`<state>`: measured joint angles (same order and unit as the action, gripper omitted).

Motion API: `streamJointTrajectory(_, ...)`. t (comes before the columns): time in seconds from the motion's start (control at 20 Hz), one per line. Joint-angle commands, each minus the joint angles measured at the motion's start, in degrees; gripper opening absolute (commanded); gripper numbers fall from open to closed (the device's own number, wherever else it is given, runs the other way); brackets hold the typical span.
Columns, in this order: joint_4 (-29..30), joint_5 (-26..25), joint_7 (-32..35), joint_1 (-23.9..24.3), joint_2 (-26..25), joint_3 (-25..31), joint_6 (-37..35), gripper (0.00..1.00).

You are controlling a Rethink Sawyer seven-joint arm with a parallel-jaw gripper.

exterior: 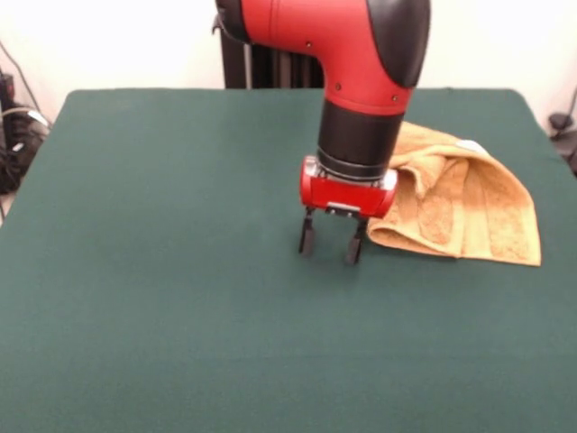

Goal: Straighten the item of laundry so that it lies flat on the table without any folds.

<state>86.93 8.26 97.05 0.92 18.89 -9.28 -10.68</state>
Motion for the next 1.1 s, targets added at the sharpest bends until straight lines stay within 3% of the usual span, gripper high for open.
streamJointTrajectory(0.05,3.62,-0.05,7.75,-3.29,4.24,5.63,-8.04,1.00)
streamJointTrajectory(0.45,4.71,0.56,8.44,-4.84,8.01,4.43,-12.35,1.00)
streamJointTrajectory(0.85,6.73,-0.35,11.02,-7.34,5.42,2.46,-6.68,1.00)
streamJointTrajectory(1.1,7.20,-0.23,10.81,-7.83,3.63,2.42,-7.46,1.00)
